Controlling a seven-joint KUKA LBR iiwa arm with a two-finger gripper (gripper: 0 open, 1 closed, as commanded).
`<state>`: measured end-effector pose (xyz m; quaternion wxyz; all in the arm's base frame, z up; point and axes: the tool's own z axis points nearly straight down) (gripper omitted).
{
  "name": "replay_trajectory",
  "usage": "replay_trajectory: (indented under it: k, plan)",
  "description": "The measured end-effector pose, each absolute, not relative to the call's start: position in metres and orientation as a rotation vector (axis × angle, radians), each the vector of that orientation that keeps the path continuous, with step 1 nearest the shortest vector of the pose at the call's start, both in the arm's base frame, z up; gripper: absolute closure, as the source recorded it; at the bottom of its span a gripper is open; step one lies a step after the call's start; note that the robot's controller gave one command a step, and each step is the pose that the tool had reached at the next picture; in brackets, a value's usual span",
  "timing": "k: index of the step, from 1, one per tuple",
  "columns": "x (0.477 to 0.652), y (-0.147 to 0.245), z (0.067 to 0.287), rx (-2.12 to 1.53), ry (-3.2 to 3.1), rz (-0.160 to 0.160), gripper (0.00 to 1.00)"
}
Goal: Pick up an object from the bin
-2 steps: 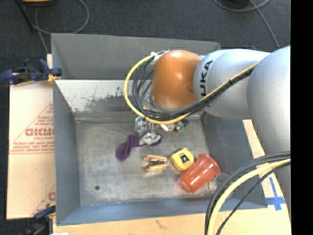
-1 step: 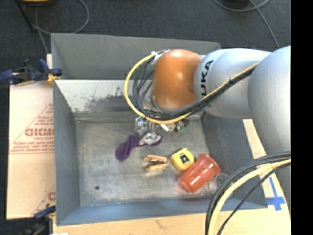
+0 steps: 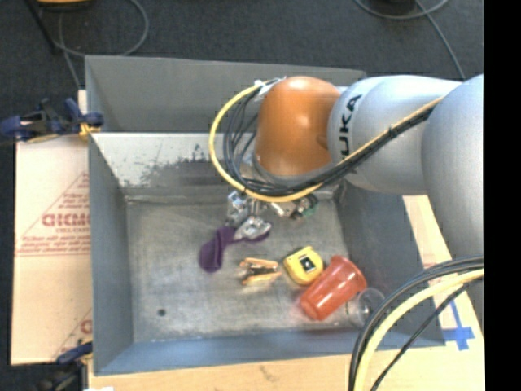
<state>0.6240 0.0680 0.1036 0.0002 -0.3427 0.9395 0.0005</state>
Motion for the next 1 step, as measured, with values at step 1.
replay_trajectory:
  k: [1]
  plan:
    - [0.6263, 0.0678, 0.1171, -1.072, 2.947, -0.002, 1.0]
